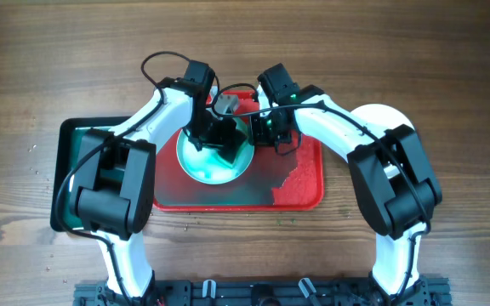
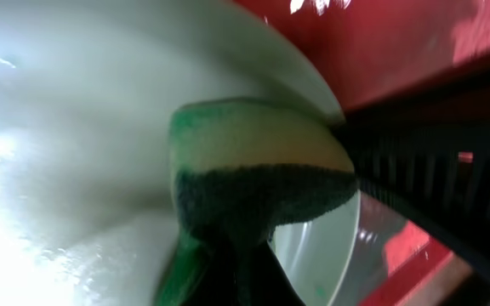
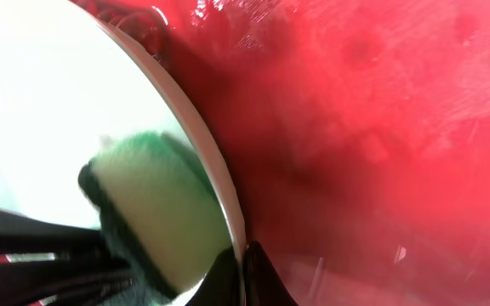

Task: Clean dirty plates on tray and stack at the side
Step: 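Scrub the last plate with the sponge while the right gripper holds its rim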

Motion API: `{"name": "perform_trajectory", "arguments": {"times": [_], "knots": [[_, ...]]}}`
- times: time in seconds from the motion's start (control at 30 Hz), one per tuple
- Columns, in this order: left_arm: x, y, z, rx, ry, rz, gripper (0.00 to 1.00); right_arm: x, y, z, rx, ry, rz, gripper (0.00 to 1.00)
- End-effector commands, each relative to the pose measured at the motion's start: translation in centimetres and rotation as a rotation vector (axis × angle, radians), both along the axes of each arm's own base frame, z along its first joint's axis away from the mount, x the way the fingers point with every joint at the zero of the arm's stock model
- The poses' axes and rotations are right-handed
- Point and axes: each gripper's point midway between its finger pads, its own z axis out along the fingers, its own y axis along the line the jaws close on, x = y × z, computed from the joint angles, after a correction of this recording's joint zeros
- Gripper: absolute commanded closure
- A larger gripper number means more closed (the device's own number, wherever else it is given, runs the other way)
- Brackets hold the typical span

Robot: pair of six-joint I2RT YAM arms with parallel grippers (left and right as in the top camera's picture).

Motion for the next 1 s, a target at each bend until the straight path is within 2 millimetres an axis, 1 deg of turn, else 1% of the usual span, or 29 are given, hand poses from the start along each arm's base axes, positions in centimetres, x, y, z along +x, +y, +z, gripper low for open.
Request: {"name": "perform_trajectory", "arguments": {"times": [0.0, 0.03, 0.07, 0.1, 0.13, 0.2, 0.23, 0.27, 0.3, 0.4, 0.43, 0.47, 0.5, 0.57, 0.6, 0.67, 0.7, 0.73, 0.8, 0.83, 0.87, 0.93, 0.97], "knots": [[-0.8, 2.4, -1.4, 0.077, 0.043, -0.003, 0.96, -0.3, 0.5, -0.3, 0.010, 0.006, 0.028, 0.96], [0.1, 5.5, -2.5, 0.266, 0.031, 0.109, 0.96, -0.3, 0.5, -0.3, 0.010, 0.006, 0.028, 0.96], [0.8, 8.3, -2.9, 0.435, 0.003, 0.210, 0.96, -0.3, 0.5, -0.3, 0.011, 0.006, 0.028, 0.96], [1.6, 11.1, -2.9, 0.597, -0.039, 0.318, 0.96, -0.3, 0.5, -0.3, 0.011, 0.005, 0.027, 0.96], [2.1, 13.2, -2.5, 0.712, -0.080, 0.403, 0.96, -0.3, 0.5, -0.3, 0.011, 0.005, 0.028, 0.96], [2.8, 16.0, -1.6, 0.866, -0.153, 0.555, 0.96, -0.3, 0.5, -0.3, 0.011, 0.005, 0.028, 0.96], [3.1, 16.7, -1.2, 0.905, -0.179, 0.604, 0.96, -0.3, 0.5, -0.3, 0.011, 0.005, 0.027, 0.96], [3.5, 17.6, -0.7, 0.948, -0.218, 0.691, 0.96, -0.3, 0.5, -0.3, 0.011, 0.005, 0.027, 0.95], [3.8, 17.7, -0.6, 0.948, -0.233, 0.714, 0.96, -0.3, 0.5, -0.3, 0.011, 0.005, 0.027, 0.96], [5.4, 16.6, -0.9, 0.877, -0.278, 0.747, 0.96, -0.3, 0.5, -0.3, 0.012, 0.004, 0.027, 0.96], [5.8, 15.8, -1.1, 0.831, -0.278, 0.751, 0.96, -0.3, 0.5, -0.3, 0.012, 0.004, 0.027, 0.96], [6.0, 14.4, -1.5, 0.768, -0.260, 0.746, 0.96, -0.3, 0.5, -0.3, 0.012, 0.004, 0.027, 0.96], [6.0, 12.2, -2.0, 0.668, -0.222, 0.728, 0.96, -0.3, 0.5, -0.3, 0.012, 0.004, 0.027, 0.96], [6.4, 8.9, -2.4, 0.522, -0.189, 0.684, 0.96, -0.3, 0.5, -0.3, 0.012, 0.004, 0.027, 0.96], [6.7, 7.0, -2.4, 0.429, -0.179, 0.613, 0.96, -0.3, 0.5, -0.3, 0.012, 0.004, 0.027, 0.96], [6.7, 1.6, -1.5, 0.145, -0.157, 0.379, 0.96, -0.3, 0.5, -0.3, 0.011, 0.004, 0.027, 0.96], [6.3, -0.1, -0.9, 0.047, -0.146, 0.302, 0.96, -0.3, 0.5, -0.3, 0.011, 0.004, 0.027, 0.96], [6.0, -0.6, -0.7, 0.016, -0.137, 0.276, 0.96, -0.3, 0.5, -0.3, 0.011, 0.004, 0.028, 0.96], [4.4, -1.2, -0.6, -0.023, -0.079, 0.222, 0.96, -0.3, 0.5, -0.3, 0.011, 0.003, 0.032, 0.96], [3.1, -1.8, -0.3, -0.061, -0.051, 0.150, 0.96, -0.3, 0.5, -0.3, 0.011, 0.003, 0.032, 0.96], [2.0, -1.8, -0.3, -0.075, -0.031, 0.094, 0.96, -0.3, 0.6, -0.3, 0.012, 0.003, 0.032, 0.96], [-0.2, -0.9, -0.5, -0.051, 0.013, -0.008, 0.96, -0.3, 0.6, -0.3, 0.014, 0.003, 0.035, 0.96], [-0.9, -0.2, -0.5, -0.043, 0.034, -0.037, 0.96, -0.3, 0.6, -0.3, 0.014, 0.003, 0.036, 0.96]]}}
